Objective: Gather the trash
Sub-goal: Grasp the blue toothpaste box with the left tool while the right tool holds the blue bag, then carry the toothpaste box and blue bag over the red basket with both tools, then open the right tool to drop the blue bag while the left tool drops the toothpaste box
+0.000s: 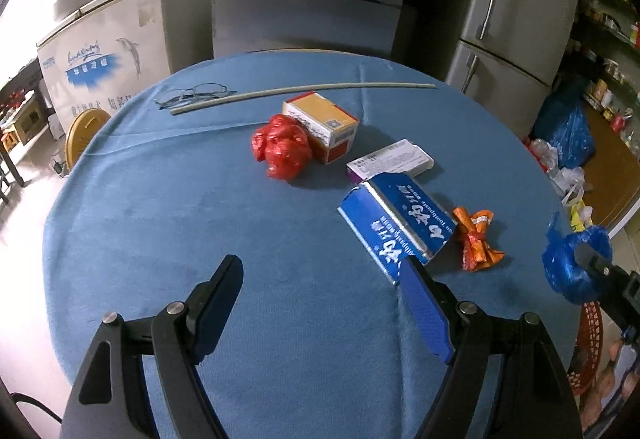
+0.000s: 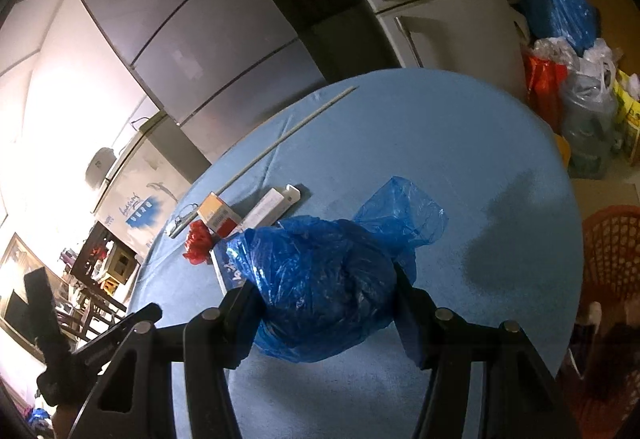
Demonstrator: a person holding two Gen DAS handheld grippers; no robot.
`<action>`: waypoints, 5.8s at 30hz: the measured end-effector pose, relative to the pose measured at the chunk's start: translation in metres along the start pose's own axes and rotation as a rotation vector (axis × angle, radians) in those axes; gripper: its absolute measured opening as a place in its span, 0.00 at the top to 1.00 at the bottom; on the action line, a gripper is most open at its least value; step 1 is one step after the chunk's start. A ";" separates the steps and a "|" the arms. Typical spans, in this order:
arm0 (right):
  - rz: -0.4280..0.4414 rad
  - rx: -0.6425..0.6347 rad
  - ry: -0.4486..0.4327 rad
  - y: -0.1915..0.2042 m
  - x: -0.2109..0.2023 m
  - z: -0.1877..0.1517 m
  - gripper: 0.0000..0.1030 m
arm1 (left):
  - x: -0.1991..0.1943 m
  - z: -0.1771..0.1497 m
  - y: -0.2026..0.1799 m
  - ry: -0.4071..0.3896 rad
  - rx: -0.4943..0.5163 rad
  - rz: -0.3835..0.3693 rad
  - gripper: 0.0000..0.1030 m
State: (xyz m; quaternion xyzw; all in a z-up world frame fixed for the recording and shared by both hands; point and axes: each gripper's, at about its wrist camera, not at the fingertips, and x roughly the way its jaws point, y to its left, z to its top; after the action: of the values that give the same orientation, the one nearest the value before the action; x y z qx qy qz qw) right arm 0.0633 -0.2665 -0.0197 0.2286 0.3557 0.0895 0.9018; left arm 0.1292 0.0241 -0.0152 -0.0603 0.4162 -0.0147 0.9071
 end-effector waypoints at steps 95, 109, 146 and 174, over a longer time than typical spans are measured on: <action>-0.210 0.218 -0.348 -0.136 -0.217 -0.028 0.40 | -0.097 -0.036 -0.273 -0.047 0.442 -0.545 0.40; -0.351 0.297 -0.254 -0.208 -0.215 -0.043 0.40 | -0.094 -0.058 -0.307 -0.013 0.518 -0.597 0.40; -0.409 0.401 -0.169 -0.258 -0.195 -0.043 0.24 | -0.041 -0.083 -0.362 0.151 0.608 -0.620 0.39; -0.377 0.373 -0.195 -0.236 -0.192 -0.026 0.24 | -0.029 -0.053 -0.319 0.157 0.491 -0.578 0.23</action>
State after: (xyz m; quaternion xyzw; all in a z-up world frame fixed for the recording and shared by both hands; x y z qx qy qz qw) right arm -0.0956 -0.5272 -0.0336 0.3278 0.3136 -0.1691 0.8750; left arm 0.0773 -0.2950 0.0114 0.0451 0.4342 -0.3734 0.8185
